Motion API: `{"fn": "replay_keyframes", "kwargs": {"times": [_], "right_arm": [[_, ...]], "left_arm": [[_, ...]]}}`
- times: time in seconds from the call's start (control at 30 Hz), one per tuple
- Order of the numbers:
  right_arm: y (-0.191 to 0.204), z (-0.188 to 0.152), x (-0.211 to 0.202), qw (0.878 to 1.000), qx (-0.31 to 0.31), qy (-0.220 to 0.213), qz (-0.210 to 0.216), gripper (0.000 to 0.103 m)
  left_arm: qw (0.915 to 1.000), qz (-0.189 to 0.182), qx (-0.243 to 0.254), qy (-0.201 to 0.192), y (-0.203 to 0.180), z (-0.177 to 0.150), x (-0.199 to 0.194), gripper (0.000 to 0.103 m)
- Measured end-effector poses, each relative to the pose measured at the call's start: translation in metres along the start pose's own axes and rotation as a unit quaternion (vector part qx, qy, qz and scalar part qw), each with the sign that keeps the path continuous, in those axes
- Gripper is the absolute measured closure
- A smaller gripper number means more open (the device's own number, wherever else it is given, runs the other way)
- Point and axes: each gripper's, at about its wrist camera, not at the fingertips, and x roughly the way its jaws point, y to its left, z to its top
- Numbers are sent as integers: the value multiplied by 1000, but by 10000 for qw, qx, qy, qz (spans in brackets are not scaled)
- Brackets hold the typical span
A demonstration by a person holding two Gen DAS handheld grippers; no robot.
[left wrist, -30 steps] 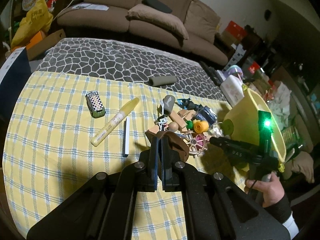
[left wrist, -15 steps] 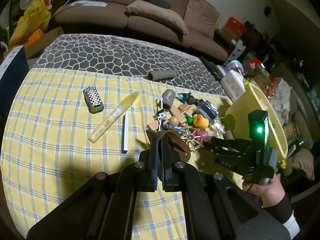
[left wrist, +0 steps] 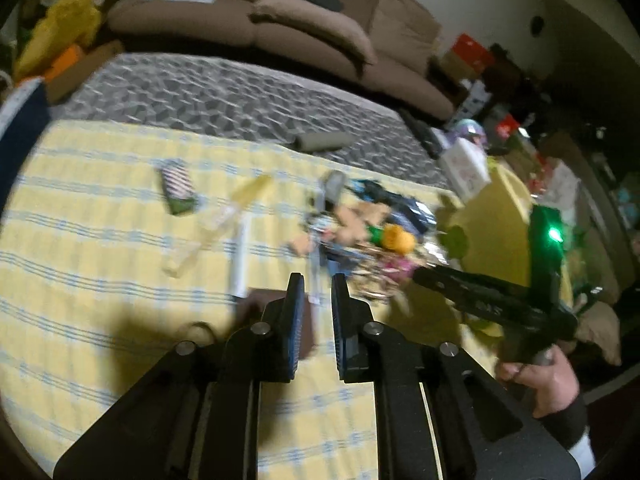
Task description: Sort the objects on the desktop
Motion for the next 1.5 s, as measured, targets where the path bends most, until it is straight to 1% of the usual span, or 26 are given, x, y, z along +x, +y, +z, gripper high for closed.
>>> {"fn": "replay_keyframes", "kwargs": {"times": [0.07,0.13,0.27,0.3,0.37,0.5,0.63,0.77,0.87,1.07,1.17,1.33,1.43,1.5], "right_arm": [[-3,2,1,9998,156,-14,153,54],[-9,2,4,9987,366,29,365,54],[-19,1,6,9933,824,83,803,57],[-21,0,7,9915,926,94,904,60],[-24,-2,9,9881,1081,139,1085,61],[-24,-3,9,9849,1222,195,1210,61],[-26,-4,13,9814,1335,241,1362,62],[-32,-10,23,9709,1679,354,1673,67],[-37,-14,32,9599,1994,425,1923,68],[-39,-16,39,9530,2180,363,2073,68],[-41,-17,43,9491,2278,324,2150,71],[-48,-18,44,9435,2407,188,2268,83],[-49,-19,42,9372,2475,145,2454,86],[-49,-18,40,9351,2497,129,2510,86]], "left_arm": [[9994,-262,-69,202,-7,-4,15,92],[9988,-350,-31,337,-14,-7,28,92],[9970,-359,396,562,-34,-14,52,91],[9964,-366,463,605,-38,-16,58,89],[9956,-372,576,640,-45,-16,68,79],[9945,-335,690,715,-50,-16,84,78],[9935,-303,777,778,-51,-16,101,72],[9921,-231,957,780,-53,-18,111,64],[9909,-226,1081,770,-56,-18,117,63],[9901,-312,1157,731,-59,-14,124,63],[9894,-351,1203,730,-60,-12,126,63],[9885,-407,1257,732,-60,-12,126,62],[9881,-395,1322,686,-61,-11,123,61],[9876,-350,1387,643,-62,-11,121,59]]}}
